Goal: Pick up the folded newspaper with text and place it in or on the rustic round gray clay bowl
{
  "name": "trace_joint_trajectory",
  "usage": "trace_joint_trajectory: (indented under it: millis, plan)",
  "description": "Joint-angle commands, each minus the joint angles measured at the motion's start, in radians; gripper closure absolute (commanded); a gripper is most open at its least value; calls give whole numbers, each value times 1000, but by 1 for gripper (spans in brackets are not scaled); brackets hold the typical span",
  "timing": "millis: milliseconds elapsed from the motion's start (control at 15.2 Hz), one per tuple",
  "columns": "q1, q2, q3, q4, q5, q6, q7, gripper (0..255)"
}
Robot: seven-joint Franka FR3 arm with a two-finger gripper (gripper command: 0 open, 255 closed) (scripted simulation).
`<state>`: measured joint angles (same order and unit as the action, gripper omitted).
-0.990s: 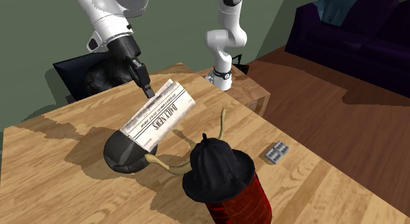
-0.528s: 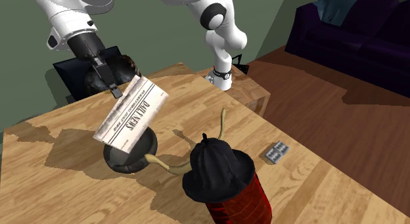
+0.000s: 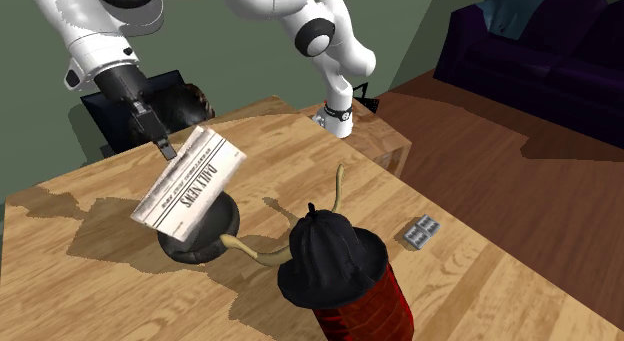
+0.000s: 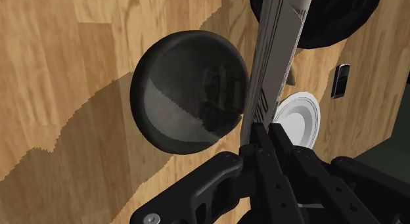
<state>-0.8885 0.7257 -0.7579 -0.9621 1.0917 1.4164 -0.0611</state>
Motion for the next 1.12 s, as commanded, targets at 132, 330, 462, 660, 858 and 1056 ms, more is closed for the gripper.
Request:
trace_joint_trajectory:
  millis: [132,330,462,660,858,1056]
  plan:
    - [32,-11,-7,-77,-8,42,-40,255]
    - [50,-14,-9,-124,-11,72,-67,255]
    - [61,-14,-9,-153,-11,90,-84,255]
    - [74,-12,-9,-191,-9,117,-108,255]
    - [85,-7,-7,-229,-6,146,-134,255]
    - [85,-6,-7,-229,-6,146,-134,255]
